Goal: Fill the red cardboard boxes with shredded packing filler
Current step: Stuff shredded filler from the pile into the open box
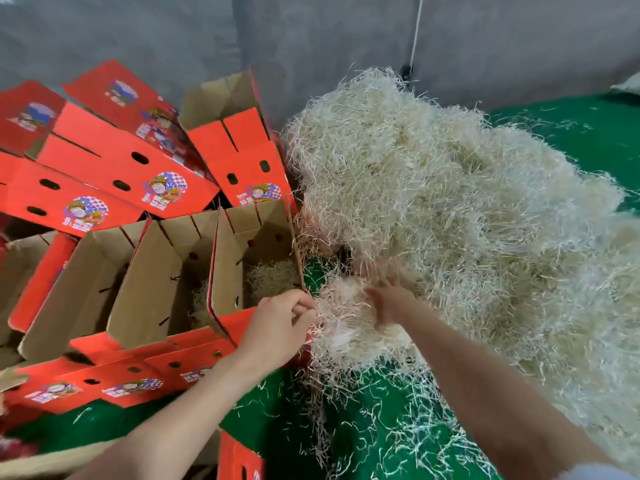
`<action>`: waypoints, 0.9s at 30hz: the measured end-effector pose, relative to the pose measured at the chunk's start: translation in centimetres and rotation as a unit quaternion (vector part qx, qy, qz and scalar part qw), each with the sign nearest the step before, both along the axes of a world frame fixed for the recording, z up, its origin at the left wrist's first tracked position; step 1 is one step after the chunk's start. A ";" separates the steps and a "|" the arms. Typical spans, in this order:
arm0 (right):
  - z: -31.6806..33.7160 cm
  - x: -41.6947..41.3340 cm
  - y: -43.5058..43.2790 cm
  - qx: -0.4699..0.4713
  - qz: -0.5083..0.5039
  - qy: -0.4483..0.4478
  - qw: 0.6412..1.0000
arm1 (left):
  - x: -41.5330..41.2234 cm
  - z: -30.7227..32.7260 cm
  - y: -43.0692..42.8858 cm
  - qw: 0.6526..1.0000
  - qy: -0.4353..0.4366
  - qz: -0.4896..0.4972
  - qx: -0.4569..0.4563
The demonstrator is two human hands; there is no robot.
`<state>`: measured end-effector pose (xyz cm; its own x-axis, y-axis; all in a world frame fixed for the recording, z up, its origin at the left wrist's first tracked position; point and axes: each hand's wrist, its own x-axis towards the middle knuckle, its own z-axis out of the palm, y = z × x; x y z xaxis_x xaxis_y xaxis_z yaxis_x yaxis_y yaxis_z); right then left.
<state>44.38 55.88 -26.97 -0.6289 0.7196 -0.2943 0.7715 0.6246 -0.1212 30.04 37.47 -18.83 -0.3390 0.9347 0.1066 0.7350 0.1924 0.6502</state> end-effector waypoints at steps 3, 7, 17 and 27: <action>-1.3 1.2 -1.2 -0.041 -0.053 0.062 0.996 | 0.2 -0.4 1.0 0.999 -0.031 -0.012 -0.017; 1.7 2.6 -1.7 -0.070 -0.135 0.207 0.967 | 1.8 -1.1 2.1 0.983 -0.136 -0.068 -0.102; 8.3 6.3 -8.4 -0.264 -0.214 0.413 0.845 | 6.1 -2.1 4.1 0.942 -0.257 -0.121 -0.176; 10.1 7.7 -0.7 -0.017 -0.024 0.256 0.966 | 2.6 -2.1 2.7 0.914 -0.390 0.043 -0.098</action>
<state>52.04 55.19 -16.89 -0.6652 0.7464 0.0215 0.6329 0.5789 -0.5142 32.69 40.12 -20.92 -0.3131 0.8764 -0.3659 0.0382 0.3966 0.9172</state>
